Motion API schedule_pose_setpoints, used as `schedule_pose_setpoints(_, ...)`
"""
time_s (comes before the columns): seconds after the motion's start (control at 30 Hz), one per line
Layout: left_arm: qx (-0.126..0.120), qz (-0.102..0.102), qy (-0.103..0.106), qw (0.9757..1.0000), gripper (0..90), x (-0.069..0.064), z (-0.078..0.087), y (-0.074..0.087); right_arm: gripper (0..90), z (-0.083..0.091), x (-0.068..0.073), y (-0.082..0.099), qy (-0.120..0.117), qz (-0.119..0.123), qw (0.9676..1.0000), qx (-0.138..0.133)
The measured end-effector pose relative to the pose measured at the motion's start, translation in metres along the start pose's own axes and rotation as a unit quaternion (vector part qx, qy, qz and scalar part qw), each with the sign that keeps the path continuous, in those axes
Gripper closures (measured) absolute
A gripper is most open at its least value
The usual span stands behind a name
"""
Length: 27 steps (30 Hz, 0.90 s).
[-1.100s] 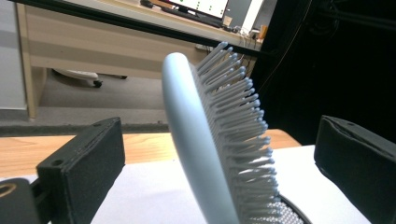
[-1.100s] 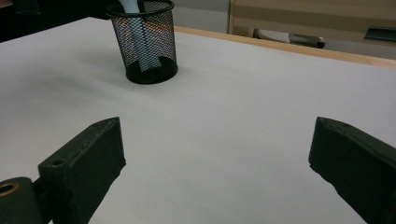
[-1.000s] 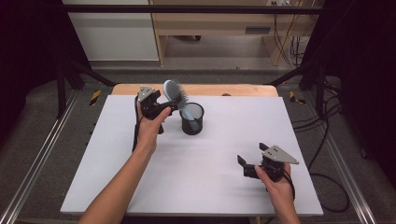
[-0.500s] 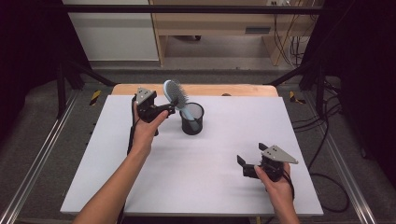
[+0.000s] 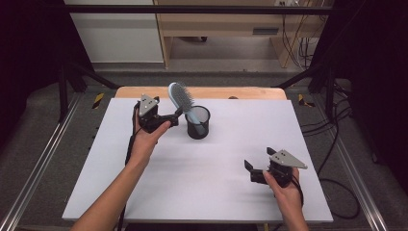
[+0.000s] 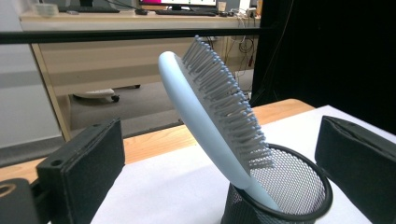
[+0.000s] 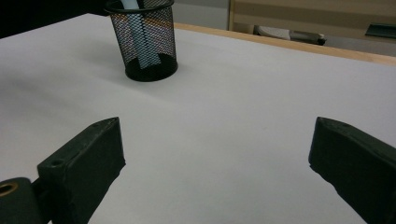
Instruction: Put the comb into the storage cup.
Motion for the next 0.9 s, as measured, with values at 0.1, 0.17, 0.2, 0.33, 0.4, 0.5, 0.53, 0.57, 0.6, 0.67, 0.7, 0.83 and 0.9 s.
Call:
schedule_pose_setpoints(0.1,0.002,-0.011,-0.003,0.9999,1.7,-0.002,0.005,0.000,3.4,0.000,0.000,0.000,0.001,-0.001,1.0000,-0.001)
schedule_pose_setpoints(0.17,0.002,-0.016,0.000,0.9999,1.7,-0.003,0.008,-0.001,3.4,0.000,0.000,0.000,0.001,-0.001,1.0000,0.000)
schedule_pose_setpoints(0.2,0.000,-0.015,0.001,0.9999,1.7,-0.004,0.011,-0.002,3.4,0.000,0.000,0.000,0.000,-0.001,1.0000,0.000)
schedule_pose_setpoints(0.33,0.003,-0.016,0.001,0.9999,1.5,-0.003,0.020,-0.001,3.5,0.001,0.000,-0.001,0.000,-0.002,1.0000,-0.002)
schedule_pose_setpoints(0.4,0.008,-0.006,0.005,0.9999,1.7,-0.003,0.025,0.002,3.0,0.002,-0.002,-0.001,0.005,-0.004,1.0000,-0.003)
schedule_pose_setpoints(0.5,0.005,-0.005,0.003,1.0000,1.8,0.000,0.036,0.005,3.0,0.003,-0.005,-0.002,0.006,-0.013,0.9999,-0.004)
schedule_pose_setpoints(0.53,0.004,-0.006,0.003,1.0000,1.7,0.001,0.040,0.006,3.0,0.003,-0.005,-0.002,0.005,-0.014,0.9999,-0.003)
schedule_pose_setpoints(0.57,0.002,-0.006,0.004,1.0000,1.7,0.002,0.044,0.006,3.0,0.003,-0.006,-0.002,0.004,-0.014,0.9999,-0.002)
schedule_pose_setpoints(0.6,0.000,-0.008,0.001,1.0000,1.7,0.005,0.049,0.007,3.0,0.003,-0.006,-0.002,0.005,-0.014,0.9999,-0.002)
schedule_pose_setpoints(0.67,-0.004,-0.014,-0.004,0.9999,1.9,0.009,0.056,0.007,3.0,0.003,-0.005,-0.002,0.004,-0.014,0.9999,-0.002)
schedule_pose_setpoints(0.7,-0.005,-0.016,-0.008,0.9998,2.3,0.012,0.060,0.007,3.0,0.003,-0.005,-0.002,0.004,-0.015,0.9999,-0.002)
schedule_pose_setpoints(0.83,-0.005,-0.020,-0.017,0.9996,1.9,0.025,0.077,0.010,3.0,0.003,-0.003,-0.002,0.000,-0.013,0.9999,0.001)
schedule_pose_setpoints(0.9,-0.007,-0.024,-0.020,0.9995,1.7,0.030,0.086,0.011,3.0,0.003,-0.003,-0.001,-0.001,-0.015,0.9999,0.001)
Point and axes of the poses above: each handheld gripper's, and its own axes: z roughly backward along the jaws, y roughly out of its underside, x roughly to its left, the point moved 10 cm from there along -z, roughly forward along the jaws, and after that the axes turned 3 degrees about y, right-handed, at the moved point
